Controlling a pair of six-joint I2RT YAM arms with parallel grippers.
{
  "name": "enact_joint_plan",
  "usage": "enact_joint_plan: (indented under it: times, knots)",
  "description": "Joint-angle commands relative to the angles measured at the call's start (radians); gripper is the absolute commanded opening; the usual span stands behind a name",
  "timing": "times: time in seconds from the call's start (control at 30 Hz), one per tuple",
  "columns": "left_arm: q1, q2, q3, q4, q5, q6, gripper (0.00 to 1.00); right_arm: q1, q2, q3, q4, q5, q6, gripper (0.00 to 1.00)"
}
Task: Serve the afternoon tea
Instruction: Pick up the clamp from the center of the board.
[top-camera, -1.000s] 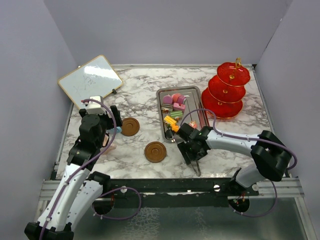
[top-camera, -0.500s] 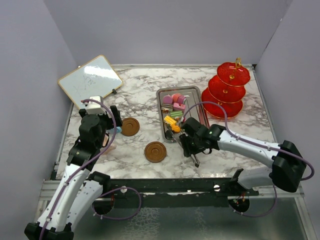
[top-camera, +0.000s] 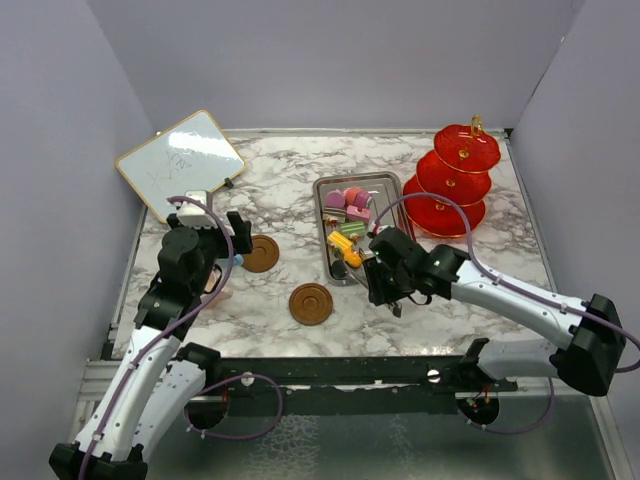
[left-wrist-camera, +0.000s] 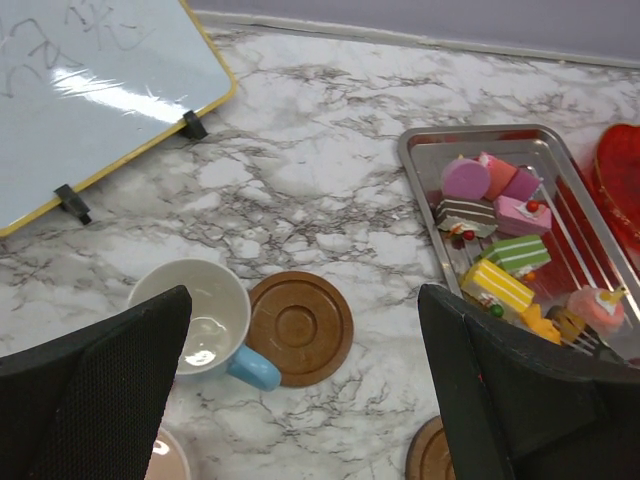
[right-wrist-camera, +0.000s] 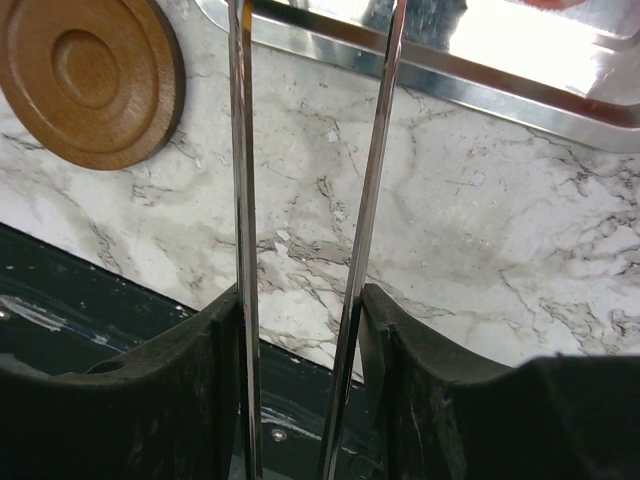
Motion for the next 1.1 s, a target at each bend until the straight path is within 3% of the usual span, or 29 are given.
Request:
enact_joint_plan:
  times: [0.0,0.13,0.27,0.5,0.67,0.97,1.07]
  knots:
    - [0.005,0.058,0.027,0.053,0.209,-0.127,0.99,0.003,-0.066,0.063,-0.019,0.042,0.012,0.45]
    - [0.002,0.121,0.04,0.074,0.336,-0.348,0.99,0.003,-0.106,0.065,-0.018,0.069,0.012,0.45]
    - [-0.044,0.176,0.027,0.092,0.366,-0.473,0.99,0.003,-0.145,0.067,-0.013,0.096,0.035,0.45]
    - [-0.319,0.232,-0.011,0.21,0.177,-0.676,0.99,0.003,-0.191,0.051,0.035,0.135,0.051,0.45]
    - [-0.538,0.341,-0.027,0.328,-0.037,-0.828,0.98,0.003,-0.237,-0.014,0.174,0.097,0.001,0.45]
    - [-0.673,0.484,-0.05,0.511,-0.255,-1.092,0.93,0.003,-0.269,-0.048,0.268,0.067,0.012,0.45]
    - [-0.676,0.532,-0.035,0.575,-0.249,-1.119,0.88,0.003,-0.281,-0.065,0.313,0.041,0.003,0.45]
